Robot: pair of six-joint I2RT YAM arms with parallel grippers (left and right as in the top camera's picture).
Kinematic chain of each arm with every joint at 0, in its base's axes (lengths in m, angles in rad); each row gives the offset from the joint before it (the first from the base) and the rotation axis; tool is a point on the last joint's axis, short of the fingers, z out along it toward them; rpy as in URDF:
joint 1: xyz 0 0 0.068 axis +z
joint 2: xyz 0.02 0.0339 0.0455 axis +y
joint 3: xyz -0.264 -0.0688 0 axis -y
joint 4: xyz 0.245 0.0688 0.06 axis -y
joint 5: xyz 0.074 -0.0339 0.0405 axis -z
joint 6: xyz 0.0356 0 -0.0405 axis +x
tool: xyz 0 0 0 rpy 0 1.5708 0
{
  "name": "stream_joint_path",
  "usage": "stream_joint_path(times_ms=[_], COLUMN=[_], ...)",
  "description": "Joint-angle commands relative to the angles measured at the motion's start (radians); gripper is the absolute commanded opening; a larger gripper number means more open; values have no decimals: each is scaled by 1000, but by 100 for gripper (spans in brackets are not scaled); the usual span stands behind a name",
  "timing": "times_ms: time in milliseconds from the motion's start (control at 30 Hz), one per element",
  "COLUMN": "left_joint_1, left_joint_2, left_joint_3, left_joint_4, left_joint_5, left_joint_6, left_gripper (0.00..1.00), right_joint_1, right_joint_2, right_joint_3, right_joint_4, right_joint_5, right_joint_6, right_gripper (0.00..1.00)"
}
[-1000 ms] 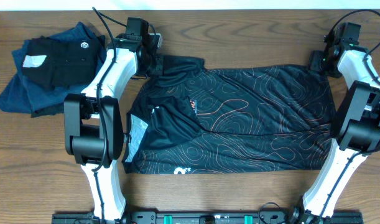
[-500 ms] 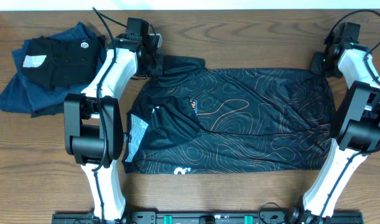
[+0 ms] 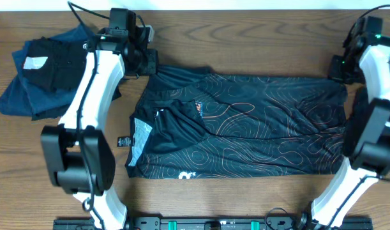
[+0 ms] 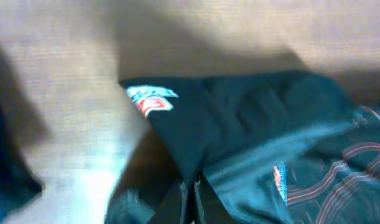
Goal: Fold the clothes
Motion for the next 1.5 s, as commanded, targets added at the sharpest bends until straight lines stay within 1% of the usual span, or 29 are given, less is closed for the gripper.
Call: stream_joint_path(times_ms=[0, 200, 333, 567, 700, 900, 1033, 1267, 1467], left_joint_1=[3, 3, 2, 3, 3, 3, 3, 2, 2], left_joint_2=[-42, -60, -60, -60, -60, -60, -60, -60, -60], left_joint_3=[20, 19, 14, -29, -57, -92, -121, -219, -291], left_joint_4=[-77, -281, -387, -490, -531, -616, -648, -658, -670], left_joint_5=[8, 8, 8, 8, 8, 10, 44, 46, 65], left_joint_6=[-13, -11, 8, 15, 26, 26, 38, 45, 45], left_gripper=[6, 6, 6, 6, 6, 6, 6, 6, 6], right_joint_1=[2, -1, -17, -46, -63, -72, -72, -72, -76], right_joint_2=[-62, -100, -101, -101, -101, -101, -101, -101, -101], right_joint_3=[11, 11, 11, 8, -4, -75, -140, -226, -233], right_joint_4=[-82, -309, -435, -579, -639, -624, -536, -452, -442], right_joint_5=[48, 90, 113, 106, 60, 53, 53, 80, 105], right_joint_6=[7, 6, 7, 7, 7, 8, 15, 23, 27], right_gripper=[1, 1, 1, 2, 2, 3, 3, 3, 3])
